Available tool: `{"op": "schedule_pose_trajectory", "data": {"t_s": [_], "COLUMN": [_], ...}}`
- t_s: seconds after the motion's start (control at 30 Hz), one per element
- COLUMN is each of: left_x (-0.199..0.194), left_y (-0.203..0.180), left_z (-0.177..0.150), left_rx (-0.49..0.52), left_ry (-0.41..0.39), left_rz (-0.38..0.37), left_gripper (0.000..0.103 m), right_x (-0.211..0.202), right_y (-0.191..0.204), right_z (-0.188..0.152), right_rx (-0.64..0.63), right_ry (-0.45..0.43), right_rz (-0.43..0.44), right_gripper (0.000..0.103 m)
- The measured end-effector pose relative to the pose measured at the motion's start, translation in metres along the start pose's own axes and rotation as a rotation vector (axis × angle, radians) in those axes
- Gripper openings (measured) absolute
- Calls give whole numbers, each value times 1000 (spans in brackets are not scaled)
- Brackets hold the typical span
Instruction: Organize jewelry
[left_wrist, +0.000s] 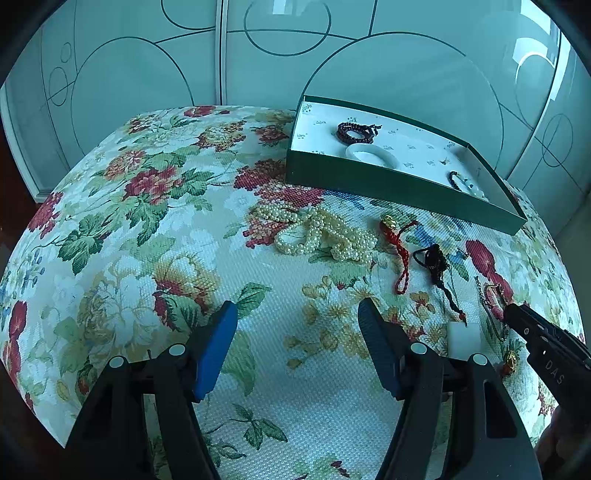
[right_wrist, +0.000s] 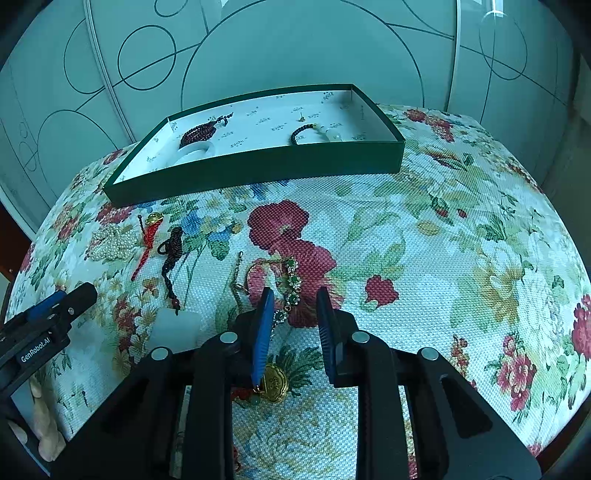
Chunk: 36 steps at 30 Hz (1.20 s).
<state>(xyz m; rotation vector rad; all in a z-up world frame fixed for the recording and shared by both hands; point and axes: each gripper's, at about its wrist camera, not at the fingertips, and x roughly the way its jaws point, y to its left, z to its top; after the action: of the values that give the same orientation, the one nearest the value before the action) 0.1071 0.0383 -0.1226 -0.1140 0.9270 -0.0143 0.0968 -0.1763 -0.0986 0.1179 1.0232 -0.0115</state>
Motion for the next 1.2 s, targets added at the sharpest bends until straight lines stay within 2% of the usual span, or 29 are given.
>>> {"op": "schedule_pose_trajectory", "data": {"t_s": [0.1,0.2,0.23,0.67,1.2], "left_x": [2,2,1,4,4], "left_y": [2,2,2,-2,-3], "left_z": [0,1,1,4,6], "left_rx": [-8,-9,-8,-1,-1], "left_ry": [1,1,0,1,4], "left_rz": [-3,-7,-6,-3,-4], "left_gripper": [67,67,67,67,67], "right_x": [0,0,0,-5,-4], "right_y": [3,1,-1,-58,-64], "right_z": [-1,-2,-1,5,7], "right_rx": [-48,-45,-41,78,106], "right_ry": [-11,-15,-15,-20,-16], "right_rz": [-22,-19,-21,-79,-50], "right_gripper": [11,10,7,6,8]}}
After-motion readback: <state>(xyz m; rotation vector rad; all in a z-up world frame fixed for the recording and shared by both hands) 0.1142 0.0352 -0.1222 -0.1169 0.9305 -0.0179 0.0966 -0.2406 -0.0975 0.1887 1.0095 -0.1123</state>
